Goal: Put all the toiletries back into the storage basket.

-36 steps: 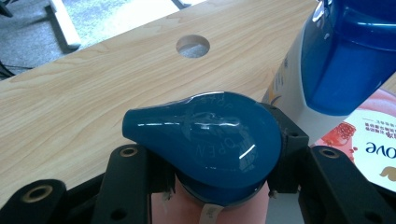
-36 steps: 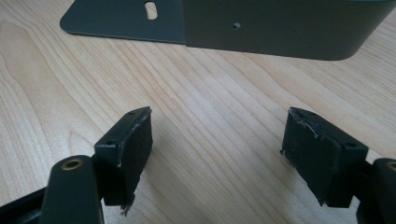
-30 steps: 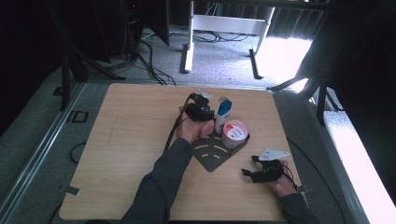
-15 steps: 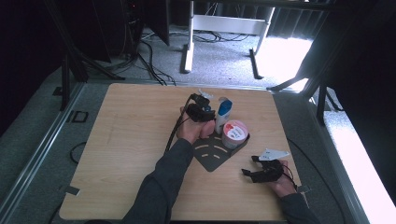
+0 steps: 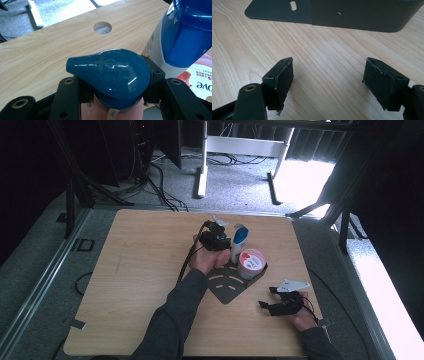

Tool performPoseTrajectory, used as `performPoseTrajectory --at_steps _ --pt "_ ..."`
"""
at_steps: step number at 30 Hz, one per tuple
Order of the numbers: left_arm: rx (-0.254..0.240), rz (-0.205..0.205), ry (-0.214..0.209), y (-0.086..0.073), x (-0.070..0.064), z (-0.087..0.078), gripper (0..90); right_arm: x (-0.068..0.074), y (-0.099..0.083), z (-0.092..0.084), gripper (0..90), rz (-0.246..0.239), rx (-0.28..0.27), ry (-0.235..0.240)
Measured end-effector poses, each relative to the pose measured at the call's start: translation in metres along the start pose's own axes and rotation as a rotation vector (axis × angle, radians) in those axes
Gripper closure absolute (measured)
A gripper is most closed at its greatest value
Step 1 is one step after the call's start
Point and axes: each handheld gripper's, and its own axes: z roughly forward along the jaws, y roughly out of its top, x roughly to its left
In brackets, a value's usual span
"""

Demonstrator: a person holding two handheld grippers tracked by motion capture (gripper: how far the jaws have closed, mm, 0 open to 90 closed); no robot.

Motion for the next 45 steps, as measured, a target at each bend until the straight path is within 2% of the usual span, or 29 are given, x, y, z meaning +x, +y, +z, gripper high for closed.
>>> performPoseTrajectory --at_steps 20,25,27,29,35,39,42,45 --pt "0.038 0.007 -0.012 -0.001 0.001 -0.002 51.3 0.0 0.0 0.0 23.9 -0.003 0.001 -0.002" --pt "0.044 0.016 -0.033 -0.001 0.001 -0.004 47.2 0.0 0.0 0.0 23.9 -0.003 0.001 -0.002" --pt "0.053 0.028 -0.041 -0.001 0.0 -0.006 41.9 0.0 0.0 0.0 23.9 -0.003 0.001 -0.002" --pt "0.066 0.048 -0.026 -0.002 -0.001 -0.008 38.6 0.0 0.0 0.0 23.9 -0.003 0.001 -0.002" --pt "0.066 0.042 -0.036 -0.01 0.005 -0.019 37.1 0.0 0.0 0.0 23.8 -0.005 0.002 -0.003" --pt "0.082 0.063 -0.036 -0.02 0.006 -0.027 37.4 0.0 0.0 0.0 23.9 -0.006 0.002 -0.003" --pt "0.092 0.069 -0.042 -0.028 0.007 -0.03 40.5 0.0 0.0 0.0 23.9 -0.006 0.002 -0.004" --pt "0.109 0.099 -0.045 -0.036 0.006 -0.032 45.8 0.001 0.0 0.0 23.9 -0.007 0.002 -0.005"
